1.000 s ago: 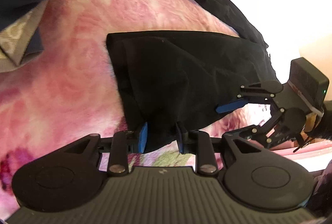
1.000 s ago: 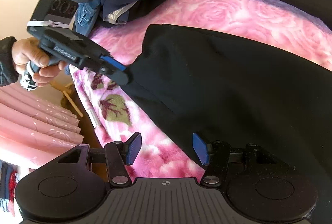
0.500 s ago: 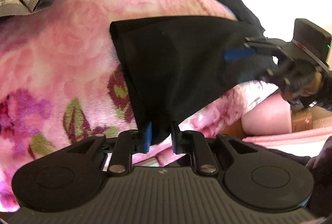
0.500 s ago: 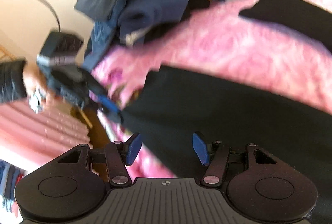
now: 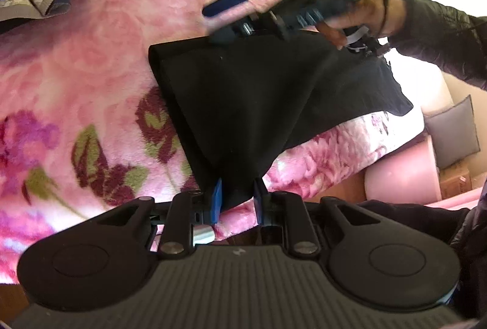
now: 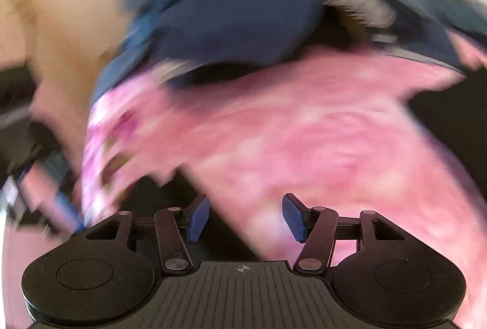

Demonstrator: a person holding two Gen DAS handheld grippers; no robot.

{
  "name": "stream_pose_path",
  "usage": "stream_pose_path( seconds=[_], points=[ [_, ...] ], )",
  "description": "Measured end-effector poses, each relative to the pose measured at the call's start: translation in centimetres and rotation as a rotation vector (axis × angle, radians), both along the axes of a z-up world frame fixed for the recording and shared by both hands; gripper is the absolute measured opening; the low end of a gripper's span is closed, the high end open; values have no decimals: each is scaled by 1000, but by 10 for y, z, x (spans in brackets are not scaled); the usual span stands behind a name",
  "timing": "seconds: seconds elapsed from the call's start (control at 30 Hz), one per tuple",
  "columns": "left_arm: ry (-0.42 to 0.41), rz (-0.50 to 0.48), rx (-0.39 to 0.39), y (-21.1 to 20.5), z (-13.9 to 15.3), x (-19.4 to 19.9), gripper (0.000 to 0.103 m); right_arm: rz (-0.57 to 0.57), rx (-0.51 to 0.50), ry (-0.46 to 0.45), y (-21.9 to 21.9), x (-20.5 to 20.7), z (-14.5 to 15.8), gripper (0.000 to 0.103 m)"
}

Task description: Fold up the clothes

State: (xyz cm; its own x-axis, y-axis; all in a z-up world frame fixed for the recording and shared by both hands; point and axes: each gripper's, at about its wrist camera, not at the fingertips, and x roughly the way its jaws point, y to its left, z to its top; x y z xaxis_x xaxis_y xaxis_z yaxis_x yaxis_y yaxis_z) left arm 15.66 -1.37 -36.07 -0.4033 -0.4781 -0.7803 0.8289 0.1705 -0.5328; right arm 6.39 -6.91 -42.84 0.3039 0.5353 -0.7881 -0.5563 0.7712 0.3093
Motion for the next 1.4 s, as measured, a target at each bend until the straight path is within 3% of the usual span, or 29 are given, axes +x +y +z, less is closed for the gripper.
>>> stream_pose_path(
  seconds=[0.03,0.1,0.13,0.17,0.33,0.47,0.57,0.63,0.73,0.8,0.83,0.87,1.03,1.17,1.3,1.4],
  points=[
    [-12,-3,-8,0,0,-2,17,55,-33,-9,7,-3,-2,58],
    [-38,-3,-24,0,1,-5,17,116,-121,-28,17,-8,-9,31],
    [-53,3,-34,0,3,-6,16,90,-106,-25,12,-4,-9,21],
    [-69,9,-44,0,4,-6,16,63,-92,-21,7,0,-9,0],
    [-92,113,-112,-6,11,11,16,-102,-22,-25,-23,24,-5,0],
    [-181,31,-73,-18,3,8,16,-183,17,26,-39,33,-15,0],
    [-234,-30,-44,-21,0,3,17,-356,79,54,-61,35,-16,0],
    [-217,-27,-36,-21,1,5,17,-443,65,22,-70,34,-10,4],
    [-156,9,-41,-18,4,15,21,-363,65,-20,-62,20,4,6],
    [-96,46,-45,-18,5,22,31,-257,25,-39,-47,7,7,14],
    [-68,66,-50,-18,6,25,32,-206,-1,-41,-39,2,5,33],
    [-43,86,-59,-19,6,28,32,-158,-33,-37,-31,-3,0,45],
    [80,187,-102,-22,10,44,33,18,-141,-57,3,-33,-14,45],
    [161,256,-126,-35,9,56,37,35,-147,-66,7,-52,-7,45],
    [238,297,-142,-56,7,72,55,55,-146,-78,11,-70,0,45],
    [270,315,-92,-70,-1,84,56,74,-171,-81,16,-78,-4,45]
  ],
)
